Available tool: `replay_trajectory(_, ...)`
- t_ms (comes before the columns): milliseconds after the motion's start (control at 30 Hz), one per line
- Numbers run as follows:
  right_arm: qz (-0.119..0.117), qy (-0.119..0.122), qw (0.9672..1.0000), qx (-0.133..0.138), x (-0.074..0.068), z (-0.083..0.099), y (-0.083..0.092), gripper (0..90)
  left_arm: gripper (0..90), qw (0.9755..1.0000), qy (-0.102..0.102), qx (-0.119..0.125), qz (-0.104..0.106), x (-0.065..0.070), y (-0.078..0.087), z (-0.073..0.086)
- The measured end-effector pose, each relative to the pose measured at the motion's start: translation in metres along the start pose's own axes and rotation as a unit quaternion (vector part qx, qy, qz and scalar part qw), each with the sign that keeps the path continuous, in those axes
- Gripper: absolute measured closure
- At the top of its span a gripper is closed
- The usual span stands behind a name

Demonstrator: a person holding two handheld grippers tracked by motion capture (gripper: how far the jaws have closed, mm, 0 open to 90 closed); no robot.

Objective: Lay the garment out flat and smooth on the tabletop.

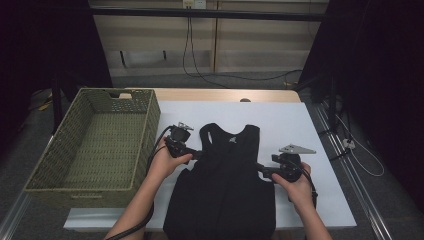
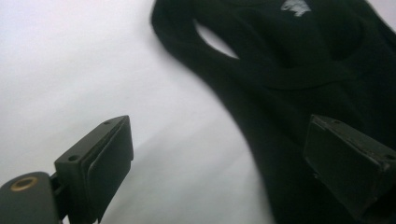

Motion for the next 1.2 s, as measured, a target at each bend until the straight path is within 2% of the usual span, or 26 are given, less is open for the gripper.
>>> replay_trajectory(67, 0.000, 0.001, 1.0000, -0.004, 0.001, 0.001, 0.005, 26.3, 8.3, 1.0000, -0.003, 0.000, 0.003, 0.001, 0.000, 0.000)
replay_trajectory(100, 0.004, 0.002, 1.0000, -0.005, 0.001, 0.001, 0.008, 26.9, 8.3, 0.9999, -0.009, 0.001, 0.004, 0.002, 0.001, -0.001)
replay_trajectory(233, 0.010, -0.005, 0.9999, -0.009, 0.001, 0.003, 0.020, 32.9, 8.3, 0.9999, -0.010, 0.004, 0.009, 0.005, 0.002, 0.000)
replay_trajectory(400, 0.011, -0.007, 0.9998, -0.012, -0.003, 0.013, 0.037, 49.0, 8.5, 0.9998, -0.018, 0.003, 0.008, 0.008, 0.003, 0.000)
replay_trajectory(467, 0.011, -0.003, 0.9997, -0.023, -0.005, 0.018, 0.042, 56.1, 8.6, 0.9998, -0.020, 0.007, 0.006, 0.008, 0.006, -0.001)
replay_trajectory(600, 0.014, -0.005, 0.9991, -0.038, -0.010, 0.028, 0.051, 63.9, 8.6, 0.9997, -0.017, 0.013, 0.007, 0.008, 0.010, -0.002)
replay_trajectory(700, 0.019, -0.004, 0.9990, -0.039, -0.013, 0.033, 0.053, 70.6, 8.6, 0.9997, -0.016, 0.014, 0.007, 0.009, 0.012, -0.002)
replay_trajectory(733, 0.016, -0.006, 0.9993, -0.035, -0.014, 0.034, 0.053, 77.7, 8.6, 0.9997, -0.017, 0.015, 0.008, 0.009, 0.013, -0.002)
replay_trajectory(800, 0.000, -0.011, 0.9993, -0.034, -0.019, 0.036, 0.051, 82.5, 8.6, 0.9997, -0.017, 0.017, 0.009, 0.009, 0.014, -0.003)
replay_trajectory(900, 0.001, 0.000, 0.9993, -0.038, -0.024, 0.034, 0.050, 85.9, 8.7, 0.9996, -0.018, 0.022, 0.008, 0.011, 0.015, -0.005)
replay_trajectory(1000, 0.018, 0.003, 0.9996, -0.022, -0.019, 0.031, 0.054, 87.0, 8.7, 0.9995, -0.019, 0.024, 0.013, 0.012, 0.015, -0.007)
replay_trajectory(1100, 0.036, -0.011, 0.9993, 0.004, -0.007, 0.026, 0.064, 87.7, 8.9, 0.9994, -0.017, 0.028, 0.011, 0.012, 0.016, -0.008)
replay_trajectory(1200, 0.051, -0.025, 0.9982, 0.018, 0.008, 0.022, 0.074, 88.5, 8.9, 0.9993, -0.014, 0.032, 0.011, 0.011, 0.019, -0.009)
Point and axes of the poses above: each handheld gripper's, and its own axes: y roughly backward along the jaws, z roughly out of its underside, x roughly to its right, the point moved 2 cm from there along -y, roughly forward along the jaws, and after that the axes turned 14 degrees about x, right-handed, at the moved point
